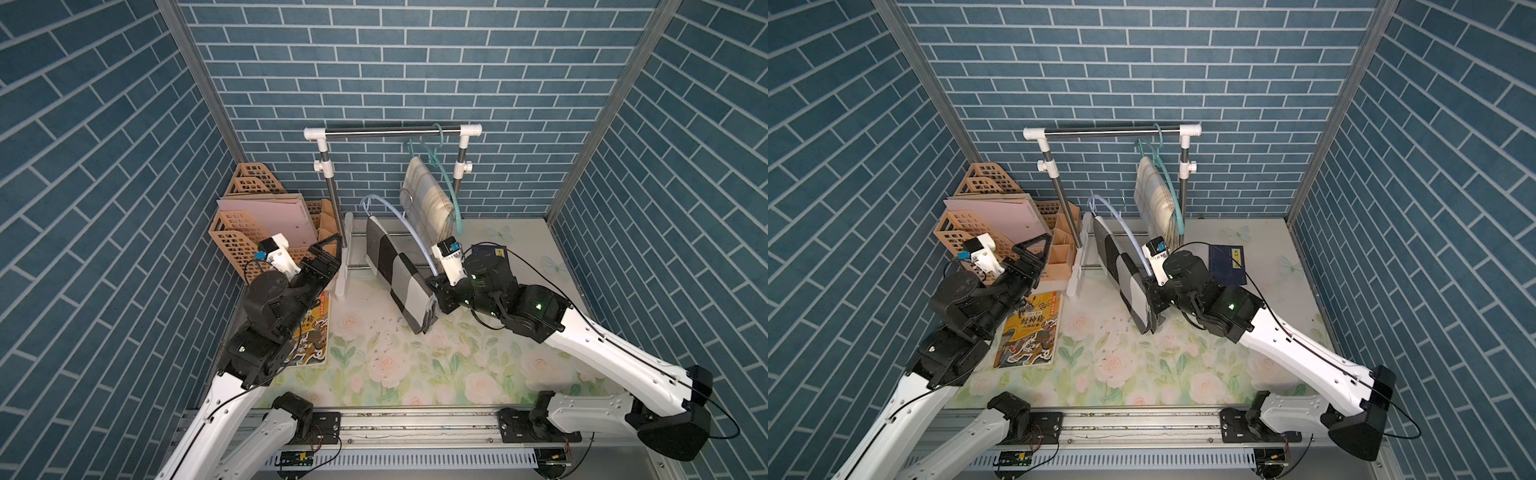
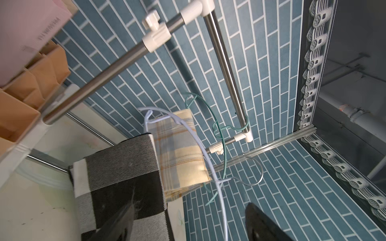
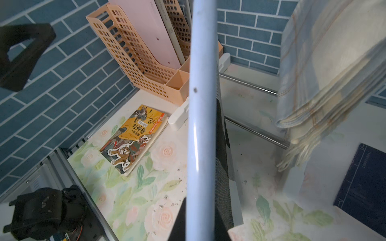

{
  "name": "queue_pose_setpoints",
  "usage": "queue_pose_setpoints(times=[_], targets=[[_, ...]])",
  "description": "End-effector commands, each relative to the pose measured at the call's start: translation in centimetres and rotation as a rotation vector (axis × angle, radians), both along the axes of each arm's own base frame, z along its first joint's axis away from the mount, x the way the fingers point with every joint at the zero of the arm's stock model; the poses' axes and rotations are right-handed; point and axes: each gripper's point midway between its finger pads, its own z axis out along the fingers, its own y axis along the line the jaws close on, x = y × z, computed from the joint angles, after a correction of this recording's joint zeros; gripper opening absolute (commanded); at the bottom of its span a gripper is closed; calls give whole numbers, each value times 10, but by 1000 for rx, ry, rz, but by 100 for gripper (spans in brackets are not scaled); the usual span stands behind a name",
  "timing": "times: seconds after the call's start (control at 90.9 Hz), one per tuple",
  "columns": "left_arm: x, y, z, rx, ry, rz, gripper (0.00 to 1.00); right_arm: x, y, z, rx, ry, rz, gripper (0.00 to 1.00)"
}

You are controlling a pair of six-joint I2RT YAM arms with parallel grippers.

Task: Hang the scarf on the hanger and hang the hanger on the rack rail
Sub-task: Place the hanger at the clothesline.

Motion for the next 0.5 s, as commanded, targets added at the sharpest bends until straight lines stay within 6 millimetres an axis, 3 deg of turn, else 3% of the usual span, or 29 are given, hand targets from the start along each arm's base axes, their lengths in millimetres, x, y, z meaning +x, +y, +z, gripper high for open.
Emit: queue_pose_setpoints(times=[0.0,0.198,0.374,0.484], targets=[[-7,25,-13,89,16,110,87,18,9,92,252,-156,-69,0],[-29,51,-11,96,-21,201,86,43,23,126,281,-180,-153,0],[-33,54,-24,106,-6,211,87,74,41,149,261,-208,-237,0],[-32,53,-32,112,6,203,87,95,53,152,240,-200,-281,0]])
